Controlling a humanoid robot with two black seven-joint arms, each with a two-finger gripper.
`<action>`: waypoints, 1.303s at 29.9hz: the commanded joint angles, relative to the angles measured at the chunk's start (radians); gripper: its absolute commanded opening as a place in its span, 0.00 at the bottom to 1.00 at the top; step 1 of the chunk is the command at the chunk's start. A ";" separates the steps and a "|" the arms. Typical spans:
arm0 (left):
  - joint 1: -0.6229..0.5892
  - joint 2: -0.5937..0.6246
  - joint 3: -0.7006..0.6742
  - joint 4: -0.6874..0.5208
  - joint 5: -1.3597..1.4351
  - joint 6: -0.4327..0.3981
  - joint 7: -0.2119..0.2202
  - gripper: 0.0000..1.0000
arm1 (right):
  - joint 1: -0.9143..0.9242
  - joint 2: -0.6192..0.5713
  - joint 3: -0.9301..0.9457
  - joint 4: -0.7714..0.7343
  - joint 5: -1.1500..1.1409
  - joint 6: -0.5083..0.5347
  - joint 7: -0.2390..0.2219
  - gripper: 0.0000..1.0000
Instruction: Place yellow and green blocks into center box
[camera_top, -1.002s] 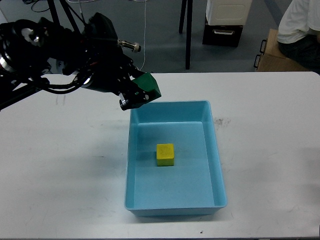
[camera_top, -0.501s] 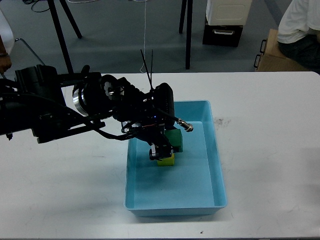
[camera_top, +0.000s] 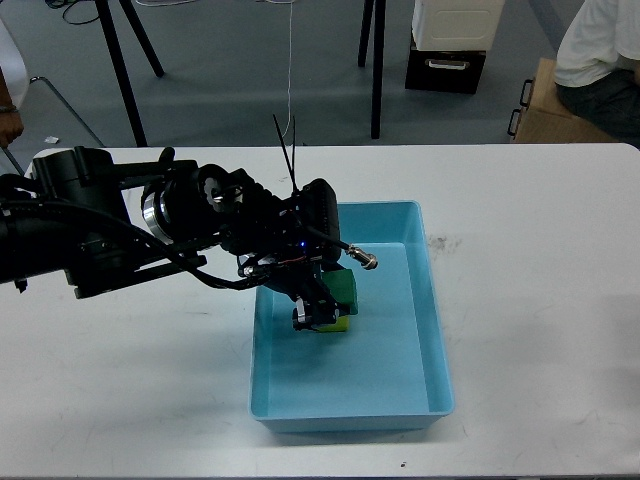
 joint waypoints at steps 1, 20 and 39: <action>0.006 0.000 0.000 0.002 0.000 0.000 0.000 0.69 | 0.000 0.000 0.000 0.000 0.000 0.000 0.000 0.98; -0.019 0.029 -0.150 0.022 -0.140 0.000 0.000 1.00 | 0.017 0.001 -0.012 0.029 0.003 0.003 0.009 0.98; 0.483 -0.043 -1.124 0.056 -0.561 0.000 0.000 0.98 | 0.255 0.003 -0.161 0.048 0.544 0.041 -0.043 0.99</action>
